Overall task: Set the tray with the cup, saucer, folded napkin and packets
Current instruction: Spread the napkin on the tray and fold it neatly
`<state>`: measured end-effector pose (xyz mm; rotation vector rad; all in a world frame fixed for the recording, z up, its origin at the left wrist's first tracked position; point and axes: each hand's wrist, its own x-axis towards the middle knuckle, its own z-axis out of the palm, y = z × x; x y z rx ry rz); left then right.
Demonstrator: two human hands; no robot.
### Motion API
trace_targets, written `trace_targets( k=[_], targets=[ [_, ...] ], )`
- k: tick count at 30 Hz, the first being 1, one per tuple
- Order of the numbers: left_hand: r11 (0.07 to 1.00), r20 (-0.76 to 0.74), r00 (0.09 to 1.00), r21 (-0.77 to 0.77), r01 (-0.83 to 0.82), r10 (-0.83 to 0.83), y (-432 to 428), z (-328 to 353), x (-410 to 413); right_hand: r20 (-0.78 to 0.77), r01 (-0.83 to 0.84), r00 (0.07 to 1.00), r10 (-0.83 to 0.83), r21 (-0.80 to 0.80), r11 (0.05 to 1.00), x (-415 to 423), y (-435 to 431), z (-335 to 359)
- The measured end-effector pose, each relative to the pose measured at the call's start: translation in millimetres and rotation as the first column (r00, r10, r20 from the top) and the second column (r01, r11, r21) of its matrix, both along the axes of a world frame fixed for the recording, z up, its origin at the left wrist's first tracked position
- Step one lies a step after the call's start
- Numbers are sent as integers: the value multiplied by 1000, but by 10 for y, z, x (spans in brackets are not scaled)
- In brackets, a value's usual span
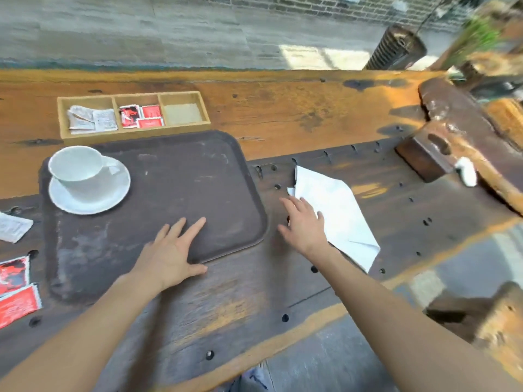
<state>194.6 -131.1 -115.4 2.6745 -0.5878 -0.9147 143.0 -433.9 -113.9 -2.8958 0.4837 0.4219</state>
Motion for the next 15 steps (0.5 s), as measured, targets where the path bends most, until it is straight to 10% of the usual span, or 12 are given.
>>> trace_targets(
  k=[7,15],
  targets=[
    [976,101,987,-165,140,-125,-1254,123,-106,-29,309,950,-310,-38,950,-713,-1223,-29],
    [940,204,934,-122,320,-292,-2453,-90,-119,-4,154,988,-154,-38,987,-1067,-2058,-323]
  ],
)
